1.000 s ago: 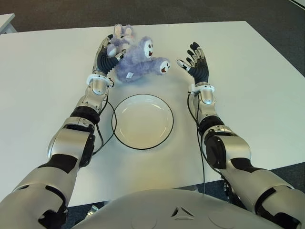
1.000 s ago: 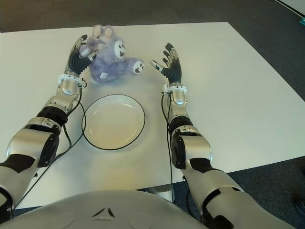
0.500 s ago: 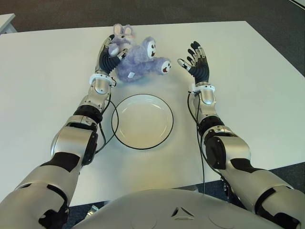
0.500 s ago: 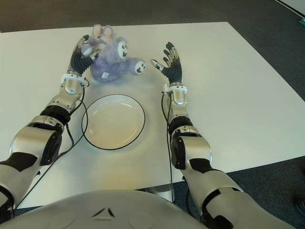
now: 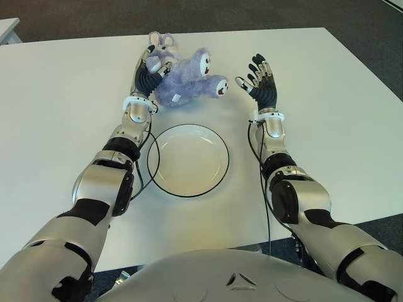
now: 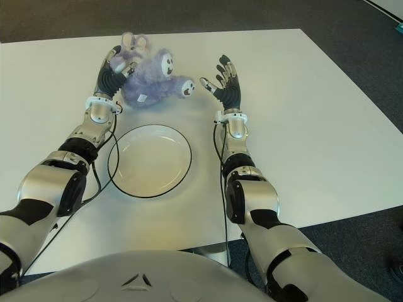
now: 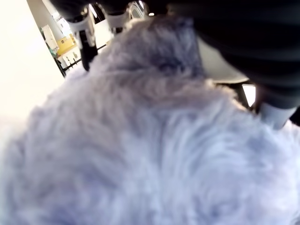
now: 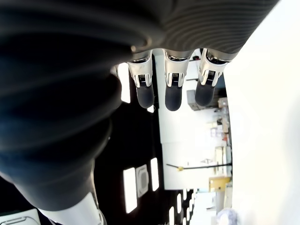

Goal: Put the doll into the plate.

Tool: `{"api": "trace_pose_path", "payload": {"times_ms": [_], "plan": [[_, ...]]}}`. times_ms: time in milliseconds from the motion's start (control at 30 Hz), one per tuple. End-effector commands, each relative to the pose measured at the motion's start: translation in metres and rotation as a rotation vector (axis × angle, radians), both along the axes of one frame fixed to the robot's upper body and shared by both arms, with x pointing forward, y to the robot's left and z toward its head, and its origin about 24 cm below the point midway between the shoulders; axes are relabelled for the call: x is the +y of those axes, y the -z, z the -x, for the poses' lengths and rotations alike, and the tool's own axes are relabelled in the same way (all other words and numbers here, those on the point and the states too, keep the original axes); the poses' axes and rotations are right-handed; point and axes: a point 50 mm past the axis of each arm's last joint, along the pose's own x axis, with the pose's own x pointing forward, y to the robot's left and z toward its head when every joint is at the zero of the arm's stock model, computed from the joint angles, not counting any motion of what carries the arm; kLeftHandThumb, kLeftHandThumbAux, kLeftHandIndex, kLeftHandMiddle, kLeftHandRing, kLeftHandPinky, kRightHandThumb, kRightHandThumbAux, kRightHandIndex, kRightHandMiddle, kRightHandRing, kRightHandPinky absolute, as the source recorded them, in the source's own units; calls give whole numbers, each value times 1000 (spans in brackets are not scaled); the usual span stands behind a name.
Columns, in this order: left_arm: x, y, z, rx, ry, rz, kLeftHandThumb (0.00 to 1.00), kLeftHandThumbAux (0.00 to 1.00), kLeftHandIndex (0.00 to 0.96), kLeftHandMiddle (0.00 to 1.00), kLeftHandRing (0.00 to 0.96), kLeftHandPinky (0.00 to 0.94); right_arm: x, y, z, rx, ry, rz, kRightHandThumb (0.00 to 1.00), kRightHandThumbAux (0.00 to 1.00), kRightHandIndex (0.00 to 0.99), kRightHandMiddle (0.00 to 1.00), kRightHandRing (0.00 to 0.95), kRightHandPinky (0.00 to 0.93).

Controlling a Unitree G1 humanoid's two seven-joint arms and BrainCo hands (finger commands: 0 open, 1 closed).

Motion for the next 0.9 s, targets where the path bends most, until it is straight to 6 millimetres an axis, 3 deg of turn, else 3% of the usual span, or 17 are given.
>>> {"api": "trace_pose_path", "payload": {"times_ms": [33,367,900], "plan": [[-3,5,0,26,-8,35,303,457,16,39,80,157,-3,35,17,107,26,-43,172,843,76,81,73,78],[-6,4,-1,16,-30,52,332,465,49,66,97,171,-2,35,17,102,22,-50,180,847,77,80,71,79],[-10,-3,-2,-50,-106,93,578,485,233,272,286,349,-2,33,17,93,18,-51,191,843,78,80,67,74]]}}
